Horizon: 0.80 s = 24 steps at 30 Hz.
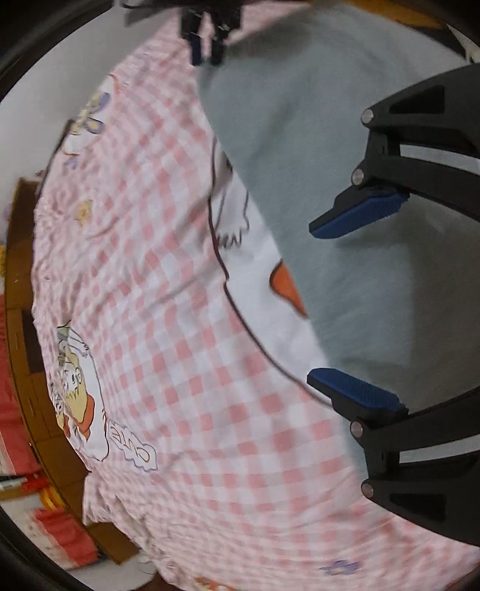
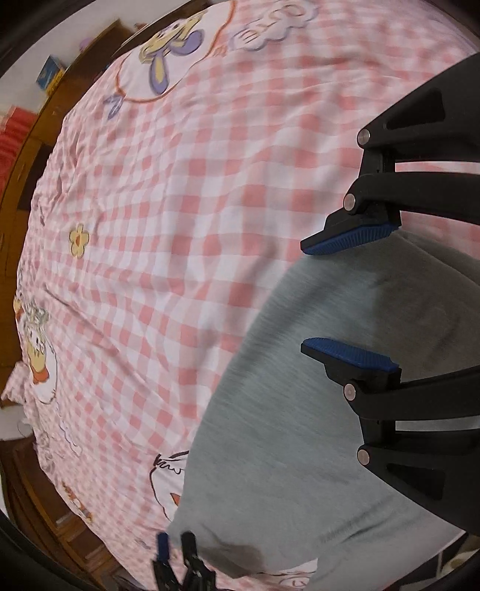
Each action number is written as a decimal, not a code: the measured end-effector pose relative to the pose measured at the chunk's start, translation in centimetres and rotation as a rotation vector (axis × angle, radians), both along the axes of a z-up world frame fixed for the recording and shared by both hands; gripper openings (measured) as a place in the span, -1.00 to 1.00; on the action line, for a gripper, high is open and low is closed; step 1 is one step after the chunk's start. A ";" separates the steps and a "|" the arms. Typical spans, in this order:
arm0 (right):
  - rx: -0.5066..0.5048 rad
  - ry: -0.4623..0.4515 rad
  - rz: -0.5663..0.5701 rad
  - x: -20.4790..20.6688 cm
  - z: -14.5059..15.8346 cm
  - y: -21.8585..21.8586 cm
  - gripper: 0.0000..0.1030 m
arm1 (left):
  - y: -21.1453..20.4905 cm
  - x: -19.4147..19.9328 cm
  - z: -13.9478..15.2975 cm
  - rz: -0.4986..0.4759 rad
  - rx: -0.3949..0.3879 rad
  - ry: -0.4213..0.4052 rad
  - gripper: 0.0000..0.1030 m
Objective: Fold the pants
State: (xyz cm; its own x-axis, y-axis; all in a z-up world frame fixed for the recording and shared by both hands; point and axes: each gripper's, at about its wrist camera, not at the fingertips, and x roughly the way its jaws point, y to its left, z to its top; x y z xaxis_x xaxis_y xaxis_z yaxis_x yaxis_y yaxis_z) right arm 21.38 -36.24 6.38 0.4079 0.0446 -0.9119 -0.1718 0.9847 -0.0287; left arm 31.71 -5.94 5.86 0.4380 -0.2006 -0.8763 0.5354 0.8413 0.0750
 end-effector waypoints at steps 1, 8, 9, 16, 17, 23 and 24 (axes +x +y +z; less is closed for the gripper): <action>0.006 0.008 0.013 0.3 -0.2 0.0 -0.08 | 0.1 0.4 -0.4 -0.007 0.004 0.008 0.48; 0.010 0.104 0.116 1.9 -3.2 0.7 -0.08 | 1.4 2.3 -3.8 -0.054 -0.016 0.154 0.50; 0.017 0.111 0.118 2.0 -3.6 0.6 -0.07 | 1.5 2.3 -4.1 -0.061 -0.019 0.154 0.52; 0.059 0.107 0.113 2.4 -4.0 0.2 -0.06 | 1.4 2.5 -5.0 -0.060 -0.010 0.171 0.56; 0.056 0.105 0.110 2.4 -3.9 0.2 -0.06 | 1.5 2.3 -4.9 -0.066 -0.024 0.178 0.49; 0.061 0.068 0.080 1.5 -3.5 0.8 -0.47 | 1.6 0.4 -4.2 -0.075 -0.073 0.177 -0.74; 0.051 0.056 0.079 1.3 -3.3 1.1 -0.69 | 1.8 0.0 -3.8 -0.071 -0.072 0.159 -0.82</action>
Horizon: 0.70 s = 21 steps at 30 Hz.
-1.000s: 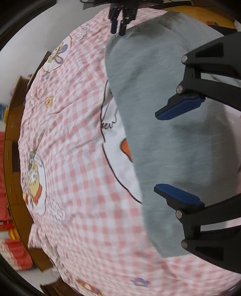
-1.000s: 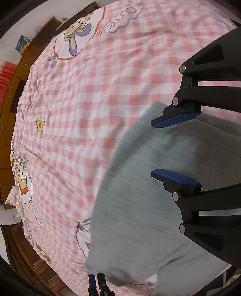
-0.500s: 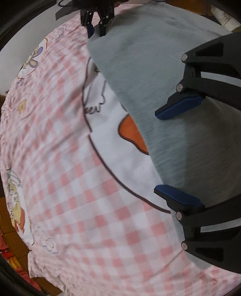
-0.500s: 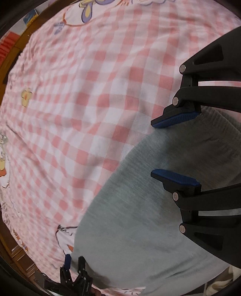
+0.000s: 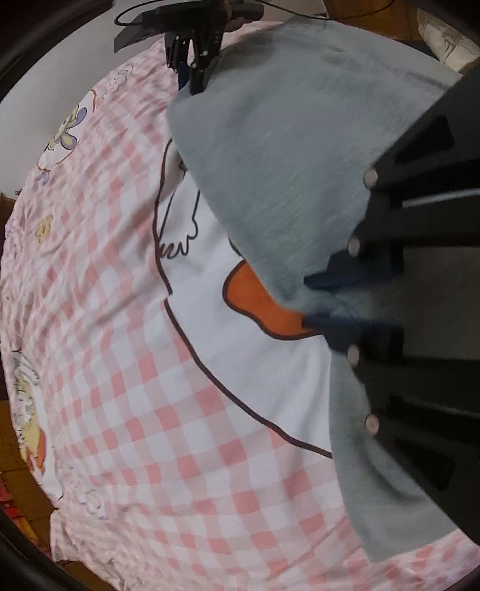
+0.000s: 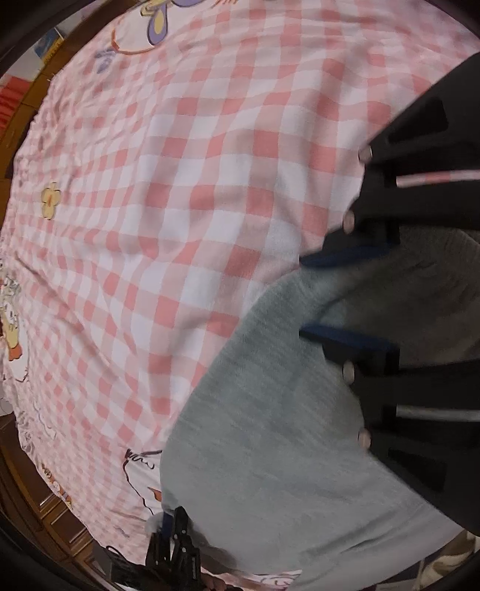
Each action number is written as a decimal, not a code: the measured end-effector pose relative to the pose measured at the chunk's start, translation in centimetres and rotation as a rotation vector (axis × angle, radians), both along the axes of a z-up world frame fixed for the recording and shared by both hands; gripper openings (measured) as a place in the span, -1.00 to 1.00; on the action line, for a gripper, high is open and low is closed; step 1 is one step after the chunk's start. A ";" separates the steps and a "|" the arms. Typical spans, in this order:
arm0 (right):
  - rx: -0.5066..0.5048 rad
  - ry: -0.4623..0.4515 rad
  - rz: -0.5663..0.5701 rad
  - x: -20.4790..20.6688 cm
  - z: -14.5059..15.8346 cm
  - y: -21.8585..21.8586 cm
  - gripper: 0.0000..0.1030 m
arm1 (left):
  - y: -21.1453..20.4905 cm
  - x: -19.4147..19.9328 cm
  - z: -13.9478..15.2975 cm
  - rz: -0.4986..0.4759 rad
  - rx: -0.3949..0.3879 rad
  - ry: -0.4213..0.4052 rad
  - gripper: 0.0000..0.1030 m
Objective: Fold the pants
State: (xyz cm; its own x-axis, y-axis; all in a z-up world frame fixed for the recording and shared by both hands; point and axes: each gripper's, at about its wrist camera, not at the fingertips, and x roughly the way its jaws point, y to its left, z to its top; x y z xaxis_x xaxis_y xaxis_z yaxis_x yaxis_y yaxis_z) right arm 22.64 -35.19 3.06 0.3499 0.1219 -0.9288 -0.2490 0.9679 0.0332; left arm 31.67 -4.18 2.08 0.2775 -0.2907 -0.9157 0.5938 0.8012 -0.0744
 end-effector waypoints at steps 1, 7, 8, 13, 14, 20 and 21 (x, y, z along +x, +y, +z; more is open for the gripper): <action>-0.007 -0.014 0.001 -0.3 0.3 0.2 -0.76 | 0.0 -0.1 0.4 0.006 -0.006 -0.008 -0.84; 0.040 -0.094 -0.049 -1.6 2.9 -0.7 -0.89 | 1.9 -1.9 4.7 0.099 -0.134 -0.083 -0.86; 0.055 -0.106 -0.058 -1.8 3.4 -1.0 -0.89 | 2.1 -2.1 5.5 0.106 -0.149 -0.099 -0.86; 0.081 -0.172 -0.070 -3.7 6.1 -1.3 -0.89 | 2.2 -4.6 9.9 0.108 -0.194 -0.183 -0.86; 0.081 -0.187 -0.071 -4.1 6.6 -1.2 -0.89 | 1.8 -5.4 10.7 0.103 -0.195 -0.202 -0.86; 0.099 -0.290 -0.065 -8.5 10.3 -1.3 -0.90 | 2.2 -10.9 14.7 0.089 -0.225 -0.274 -0.86; 0.103 -0.302 -0.064 -9.2 10.8 -1.2 -0.90 | 2.3 -12.1 15.2 0.088 -0.232 -0.286 -0.86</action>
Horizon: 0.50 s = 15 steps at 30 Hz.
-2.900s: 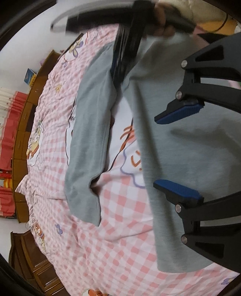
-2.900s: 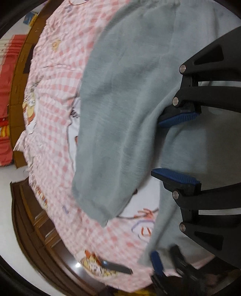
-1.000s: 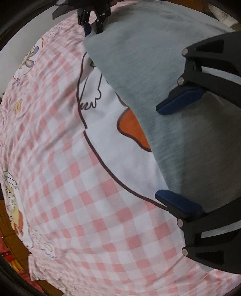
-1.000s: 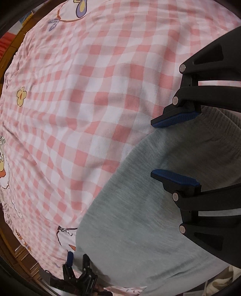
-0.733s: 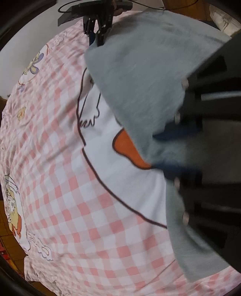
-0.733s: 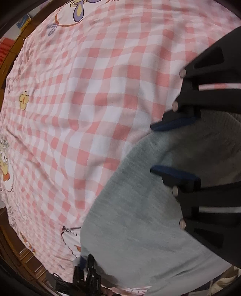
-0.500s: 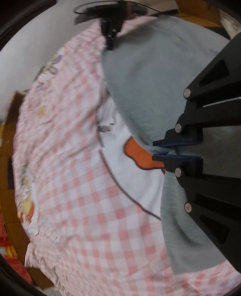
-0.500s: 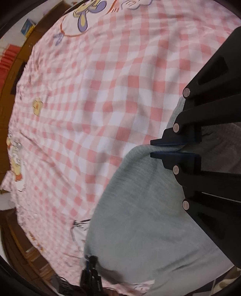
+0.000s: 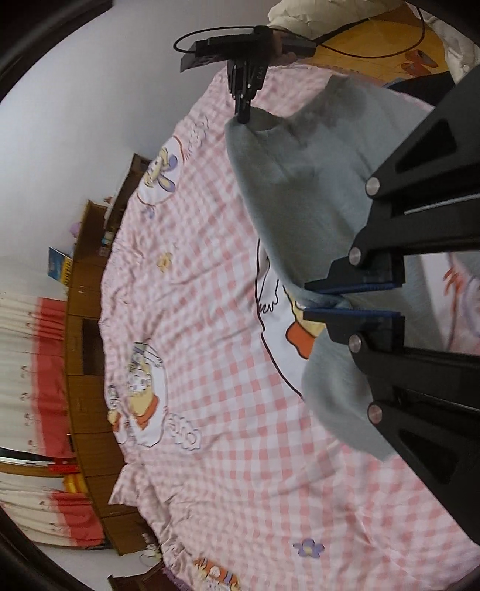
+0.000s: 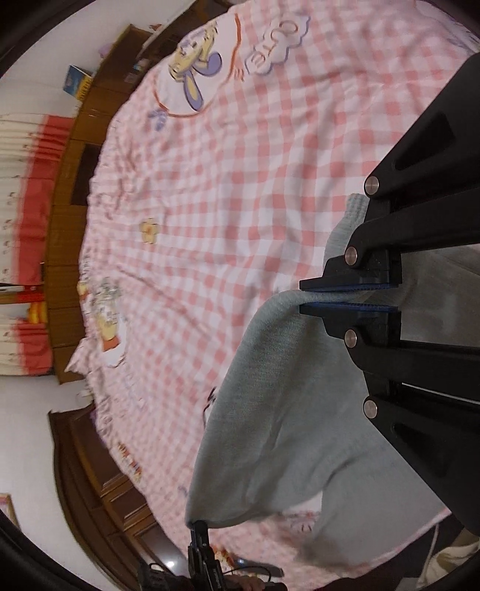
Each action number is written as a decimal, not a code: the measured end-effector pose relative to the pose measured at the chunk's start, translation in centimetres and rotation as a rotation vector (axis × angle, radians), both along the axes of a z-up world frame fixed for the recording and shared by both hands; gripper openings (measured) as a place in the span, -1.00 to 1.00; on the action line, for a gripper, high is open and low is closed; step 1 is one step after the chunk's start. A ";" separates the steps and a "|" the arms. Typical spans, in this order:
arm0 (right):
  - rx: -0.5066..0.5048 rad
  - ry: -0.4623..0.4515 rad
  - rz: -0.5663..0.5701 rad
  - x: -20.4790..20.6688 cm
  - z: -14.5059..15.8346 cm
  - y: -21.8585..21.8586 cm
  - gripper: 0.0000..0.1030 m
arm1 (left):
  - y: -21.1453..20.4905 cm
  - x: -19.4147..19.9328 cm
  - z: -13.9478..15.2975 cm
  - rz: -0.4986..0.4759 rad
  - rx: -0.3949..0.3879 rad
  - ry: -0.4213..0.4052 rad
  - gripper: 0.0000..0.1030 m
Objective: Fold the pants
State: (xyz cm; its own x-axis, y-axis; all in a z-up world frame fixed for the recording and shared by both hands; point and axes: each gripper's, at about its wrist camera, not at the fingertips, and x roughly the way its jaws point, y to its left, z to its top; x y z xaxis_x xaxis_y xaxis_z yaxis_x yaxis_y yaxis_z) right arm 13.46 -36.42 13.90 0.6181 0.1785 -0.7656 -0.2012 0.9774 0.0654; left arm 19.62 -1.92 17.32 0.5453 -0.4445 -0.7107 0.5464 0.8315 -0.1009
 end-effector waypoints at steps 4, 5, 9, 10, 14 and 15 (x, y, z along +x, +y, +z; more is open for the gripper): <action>0.000 -0.037 0.018 -4.2 1.8 0.4 -0.90 | 0.7 -5.1 1.3 -0.004 -0.013 -0.048 -0.86; 0.001 -0.038 0.020 -5.2 1.9 0.5 -0.90 | 0.8 -6.4 1.3 -0.002 -0.015 -0.057 -0.86; -0.007 -0.025 0.023 -9.5 1.5 1.2 -0.90 | 1.6 -11.1 0.2 -0.021 -0.058 -0.024 -0.86; -0.012 -0.022 0.028 -10.2 1.3 1.3 -0.90 | 1.8 -12.5 -0.4 -0.022 -0.059 -0.022 -0.86; -0.033 -0.003 0.033 -14.1 -0.4 2.1 -0.90 | 2.5 -16.1 -2.8 -0.009 -0.068 0.010 -0.86; -0.031 0.006 0.031 -14.9 -0.9 2.3 -0.90 | 2.7 -16.8 -3.4 -0.004 -0.072 0.020 -0.86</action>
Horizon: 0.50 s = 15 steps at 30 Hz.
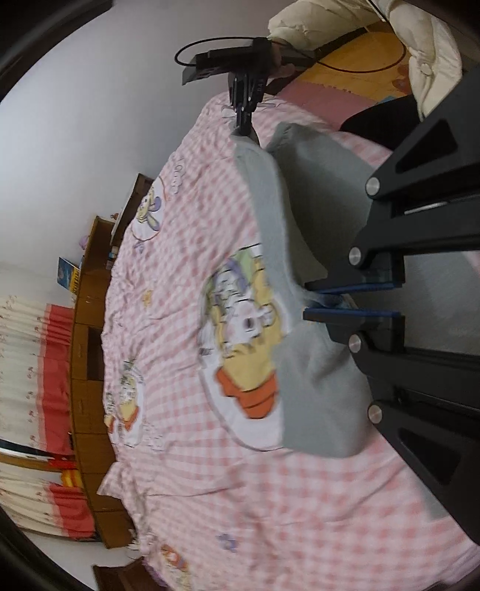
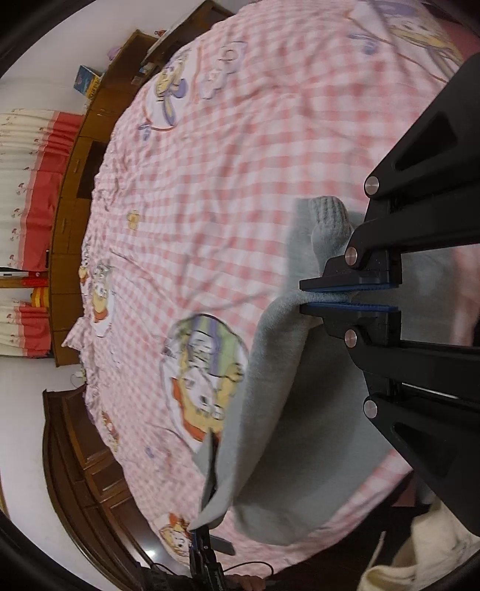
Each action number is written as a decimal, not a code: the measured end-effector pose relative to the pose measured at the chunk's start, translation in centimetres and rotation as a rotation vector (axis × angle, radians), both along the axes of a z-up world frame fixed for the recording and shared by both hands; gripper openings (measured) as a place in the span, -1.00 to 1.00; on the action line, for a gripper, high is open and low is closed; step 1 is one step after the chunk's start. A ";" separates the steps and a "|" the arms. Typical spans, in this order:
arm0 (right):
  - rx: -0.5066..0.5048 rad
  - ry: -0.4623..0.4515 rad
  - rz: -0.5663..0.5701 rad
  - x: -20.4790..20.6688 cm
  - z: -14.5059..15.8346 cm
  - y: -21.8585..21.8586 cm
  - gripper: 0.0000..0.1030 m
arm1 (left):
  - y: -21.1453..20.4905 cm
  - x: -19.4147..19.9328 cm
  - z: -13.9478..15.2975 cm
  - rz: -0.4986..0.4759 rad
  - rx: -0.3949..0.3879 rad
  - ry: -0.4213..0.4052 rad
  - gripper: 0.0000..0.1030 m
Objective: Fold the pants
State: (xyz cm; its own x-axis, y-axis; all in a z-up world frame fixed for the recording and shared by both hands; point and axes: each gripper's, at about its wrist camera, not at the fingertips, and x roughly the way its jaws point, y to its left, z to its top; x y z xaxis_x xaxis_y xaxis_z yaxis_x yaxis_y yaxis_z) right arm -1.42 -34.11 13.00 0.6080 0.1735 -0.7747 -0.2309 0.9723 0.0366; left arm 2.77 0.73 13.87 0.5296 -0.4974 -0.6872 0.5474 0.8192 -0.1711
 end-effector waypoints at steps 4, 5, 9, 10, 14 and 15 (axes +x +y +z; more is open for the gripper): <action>0.012 0.021 -0.017 -2.3 -1.7 0.3 -0.90 | 0.5 -2.4 -2.5 0.016 -0.014 0.040 -0.86; 0.018 0.031 -0.019 -2.8 -2.2 0.5 -0.90 | 0.7 -3.0 -3.3 0.026 -0.013 0.051 -0.86; 0.018 0.081 -0.042 -4.0 -4.5 0.9 -0.90 | 0.9 -4.5 -6.4 0.059 0.016 0.090 -0.86; 0.020 0.092 -0.050 -4.2 -5.0 1.0 -0.90 | 0.9 -4.7 -7.2 0.070 0.022 0.103 -0.86; 0.033 0.127 -0.091 -4.8 -6.6 1.1 -0.89 | 1.2 -5.4 -9.6 0.106 0.018 0.137 -0.86; 0.034 0.136 -0.105 -4.9 -7.0 1.1 -0.87 | 1.3 -5.5 -9.9 0.117 0.013 0.142 -0.86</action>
State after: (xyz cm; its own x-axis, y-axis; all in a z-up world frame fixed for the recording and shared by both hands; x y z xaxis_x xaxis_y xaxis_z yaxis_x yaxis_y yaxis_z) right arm -6.37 -33.03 6.00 0.5138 0.1417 -0.8461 -0.1184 0.9885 0.0936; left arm -2.70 2.01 3.95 0.4810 -0.4286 -0.7648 0.4189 0.8787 -0.2289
